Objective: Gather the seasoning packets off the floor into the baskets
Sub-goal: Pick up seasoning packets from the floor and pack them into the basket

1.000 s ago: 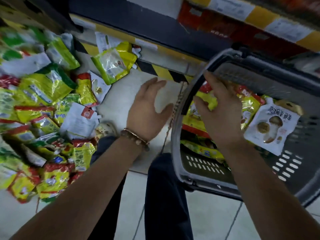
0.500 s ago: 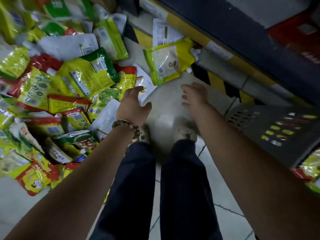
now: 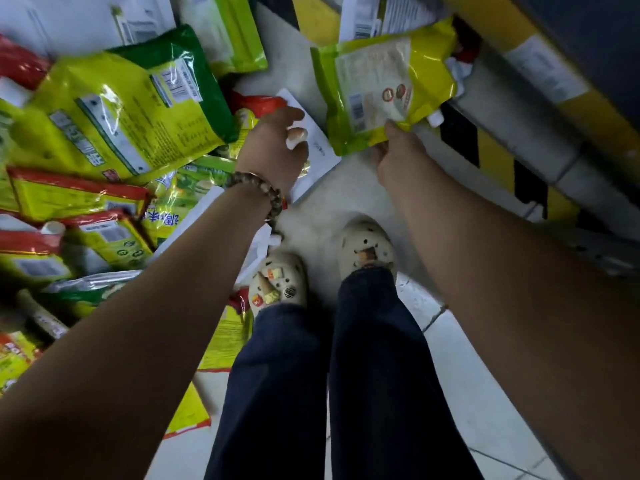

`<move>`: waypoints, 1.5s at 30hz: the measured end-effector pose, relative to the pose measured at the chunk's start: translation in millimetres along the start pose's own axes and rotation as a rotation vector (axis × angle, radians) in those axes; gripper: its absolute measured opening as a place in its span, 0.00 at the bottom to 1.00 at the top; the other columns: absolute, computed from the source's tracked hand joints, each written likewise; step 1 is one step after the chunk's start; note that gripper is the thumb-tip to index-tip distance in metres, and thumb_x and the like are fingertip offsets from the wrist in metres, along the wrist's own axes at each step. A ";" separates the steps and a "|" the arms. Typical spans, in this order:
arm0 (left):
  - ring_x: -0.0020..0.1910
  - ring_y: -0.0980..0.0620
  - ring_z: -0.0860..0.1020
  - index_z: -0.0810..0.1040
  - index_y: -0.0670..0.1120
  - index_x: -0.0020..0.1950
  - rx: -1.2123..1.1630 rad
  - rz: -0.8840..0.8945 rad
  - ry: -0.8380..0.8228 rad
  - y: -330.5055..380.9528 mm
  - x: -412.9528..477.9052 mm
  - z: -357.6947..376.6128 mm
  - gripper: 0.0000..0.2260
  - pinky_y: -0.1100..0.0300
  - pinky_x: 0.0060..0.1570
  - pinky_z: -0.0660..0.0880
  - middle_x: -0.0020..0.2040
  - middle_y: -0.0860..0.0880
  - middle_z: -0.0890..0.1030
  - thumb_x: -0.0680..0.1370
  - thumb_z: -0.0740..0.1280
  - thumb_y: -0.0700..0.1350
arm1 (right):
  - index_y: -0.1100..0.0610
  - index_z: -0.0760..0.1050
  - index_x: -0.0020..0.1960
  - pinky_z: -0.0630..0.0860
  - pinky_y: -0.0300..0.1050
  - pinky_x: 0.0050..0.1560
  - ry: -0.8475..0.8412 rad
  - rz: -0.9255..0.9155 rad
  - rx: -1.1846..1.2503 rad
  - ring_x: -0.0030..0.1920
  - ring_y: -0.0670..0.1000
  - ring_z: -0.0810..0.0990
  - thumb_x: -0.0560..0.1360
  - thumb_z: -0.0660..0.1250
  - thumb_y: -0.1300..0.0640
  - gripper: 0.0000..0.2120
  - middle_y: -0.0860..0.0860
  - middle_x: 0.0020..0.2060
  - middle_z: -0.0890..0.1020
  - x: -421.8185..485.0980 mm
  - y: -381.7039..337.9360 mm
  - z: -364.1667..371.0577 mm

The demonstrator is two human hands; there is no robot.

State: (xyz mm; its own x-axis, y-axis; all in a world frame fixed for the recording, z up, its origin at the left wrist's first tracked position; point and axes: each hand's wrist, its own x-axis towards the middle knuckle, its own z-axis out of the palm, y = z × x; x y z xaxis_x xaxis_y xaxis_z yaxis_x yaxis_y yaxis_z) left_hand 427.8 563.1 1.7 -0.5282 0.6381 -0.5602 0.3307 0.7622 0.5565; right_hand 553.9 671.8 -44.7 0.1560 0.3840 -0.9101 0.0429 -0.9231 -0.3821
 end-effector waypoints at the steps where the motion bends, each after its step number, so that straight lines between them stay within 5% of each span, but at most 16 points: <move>1: 0.60 0.50 0.75 0.74 0.45 0.65 -0.018 0.006 0.004 2.0 2.6 -0.3 0.17 0.72 0.51 0.63 0.63 0.47 0.77 0.76 0.63 0.39 | 0.64 0.70 0.66 0.78 0.46 0.52 -0.003 -0.041 0.007 0.56 0.57 0.79 0.79 0.61 0.60 0.16 0.61 0.62 0.77 0.5 -3.6 -1.4; 3: 0.59 0.50 0.76 0.75 0.44 0.64 -0.055 0.010 0.000 7.6 5.4 -2.7 0.17 0.72 0.50 0.64 0.61 0.47 0.78 0.75 0.65 0.39 | 0.61 0.74 0.57 0.80 0.40 0.36 -0.076 -0.102 0.132 0.40 0.50 0.82 0.78 0.60 0.68 0.10 0.56 0.45 0.84 -6.2 -7.0 -7.3; 5: 0.57 0.50 0.76 0.75 0.43 0.63 -0.122 0.000 -0.012 14.7 7.1 -7.9 0.17 0.70 0.50 0.67 0.59 0.46 0.79 0.74 0.66 0.39 | 0.59 0.75 0.48 0.79 0.38 0.34 -0.189 -0.085 0.250 0.35 0.47 0.82 0.77 0.57 0.72 0.11 0.51 0.34 0.84 -16.4 -7.8 -18.6; 9: 0.57 0.48 0.77 0.75 0.42 0.63 -0.190 -0.107 -0.052 26.5 17.3 -17.1 0.20 0.63 0.55 0.70 0.58 0.43 0.79 0.73 0.72 0.45 | 0.61 0.74 0.52 0.81 0.41 0.38 -0.292 -0.076 0.155 0.41 0.50 0.84 0.76 0.57 0.74 0.13 0.52 0.38 0.85 -35.7 -1.6 -49.9; 13: 0.49 0.56 0.81 0.81 0.51 0.47 -0.384 -0.253 -0.419 21.1 20.6 -23.3 0.22 0.66 0.53 0.74 0.51 0.51 0.82 0.61 0.76 0.63 | 0.61 0.72 0.57 0.81 0.44 0.44 -0.497 -0.034 0.075 0.46 0.51 0.84 0.73 0.59 0.71 0.14 0.52 0.44 0.85 -51.8 -9.1 -62.1; 16: 0.51 0.52 0.81 0.81 0.51 0.52 -0.329 -0.247 -0.616 10.4 11.7 -32.2 0.33 0.57 0.55 0.75 0.50 0.53 0.83 0.53 0.75 0.68 | 0.60 0.72 0.56 0.80 0.47 0.50 -0.626 -0.058 -0.070 0.48 0.52 0.83 0.69 0.61 0.71 0.17 0.52 0.45 0.85 -54.8 -25.6 -57.3; 19: 0.51 0.55 0.80 0.80 0.54 0.51 -0.381 -0.233 -0.586 -3.5 4.3 -27.3 0.27 0.59 0.55 0.74 0.49 0.56 0.83 0.57 0.75 0.64 | 0.59 0.73 0.56 0.80 0.46 0.50 -0.726 -0.032 -0.260 0.47 0.50 0.83 0.73 0.56 0.76 0.19 0.51 0.43 0.85 -46.5 -37.5 -43.4; 22: 0.45 0.54 0.82 0.80 0.51 0.47 -0.630 -0.318 -0.390 -11.9 -9.9 -10.3 0.14 0.62 0.46 0.77 0.43 0.55 0.84 0.64 0.76 0.53 | 0.63 0.71 0.61 0.80 0.48 0.51 -0.823 0.058 -0.435 0.48 0.52 0.82 0.69 0.62 0.74 0.21 0.55 0.48 0.83 -32.0 -44.9 -24.1; 25: 0.46 0.51 0.82 0.81 0.43 0.53 -0.709 -0.414 -0.139 -21.4 -12.6 3.3 0.14 0.58 0.47 0.79 0.47 0.47 0.83 0.69 0.75 0.43 | 0.56 0.74 0.50 0.79 0.40 0.42 -0.697 -0.067 -0.677 0.40 0.47 0.81 0.73 0.63 0.72 0.13 0.50 0.41 0.81 -17.8 -50.3 1.9; 27: 0.45 0.51 0.82 0.81 0.42 0.54 -0.799 -0.427 -0.034 -27.3 -9.8 5.4 0.19 0.55 0.48 0.80 0.46 0.47 0.83 0.66 0.78 0.44 | 0.56 0.74 0.49 0.72 0.32 0.40 -0.487 -0.373 -0.725 0.40 0.44 0.77 0.75 0.63 0.69 0.09 0.48 0.40 0.78 -5.8 -58.2 21.0; 29: 0.47 0.48 0.83 0.82 0.47 0.48 -0.877 -0.407 0.019 -32.7 -6.6 5.8 0.18 0.53 0.49 0.79 0.45 0.48 0.84 0.61 0.78 0.49 | 0.61 0.71 0.60 0.68 0.30 0.46 -0.336 -0.727 -0.929 0.53 0.46 0.72 0.77 0.62 0.65 0.12 0.52 0.53 0.74 15.0 -69.1 37.6; 32: 0.49 0.45 0.82 0.83 0.49 0.44 -0.986 -0.387 0.033 -34.9 -4.7 6.8 0.16 0.47 0.51 0.79 0.45 0.48 0.85 0.58 0.78 0.50 | 0.60 0.59 0.74 0.60 0.46 0.68 -0.167 -1.022 -1.463 0.72 0.57 0.60 0.79 0.59 0.61 0.24 0.60 0.72 0.61 50.9 -86.2 53.2; 35: 0.49 0.45 0.82 0.82 0.47 0.48 -1.017 -0.373 -0.001 -35.1 -2.5 10.1 0.15 0.46 0.52 0.79 0.46 0.48 0.85 0.62 0.76 0.45 | 0.53 0.50 0.77 0.51 0.54 0.73 -0.038 -1.002 -1.638 0.75 0.61 0.52 0.79 0.59 0.57 0.30 0.59 0.76 0.53 66.0 -99.6 62.4; 41: 0.49 0.43 0.82 0.82 0.47 0.47 -1.011 -0.364 -0.078 -33.1 -1.8 16.9 0.16 0.44 0.55 0.77 0.48 0.45 0.85 0.61 0.77 0.45 | 0.55 0.49 0.77 0.59 0.50 0.73 -0.212 -0.905 -1.490 0.75 0.56 0.58 0.75 0.68 0.50 0.39 0.54 0.76 0.58 77.8 -122.2 59.1; 45: 0.50 0.42 0.82 0.81 0.44 0.50 -1.021 -0.396 -0.096 -30.1 -5.5 17.3 0.19 0.43 0.55 0.77 0.50 0.42 0.84 0.61 0.77 0.45 | 0.54 0.48 0.77 0.60 0.54 0.71 -0.080 -0.893 -1.641 0.74 0.58 0.58 0.65 0.75 0.40 0.52 0.55 0.76 0.58 67.9 -119.5 61.0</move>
State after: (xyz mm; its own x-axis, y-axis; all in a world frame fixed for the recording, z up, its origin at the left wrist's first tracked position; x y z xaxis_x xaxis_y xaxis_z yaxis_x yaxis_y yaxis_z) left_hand 434.3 538.5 -22.5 -0.3768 0.4077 -0.8317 -0.6751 0.4939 0.5480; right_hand 499.1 809.4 -70.7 -0.4837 0.6584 -0.5767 0.8677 0.4469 -0.2176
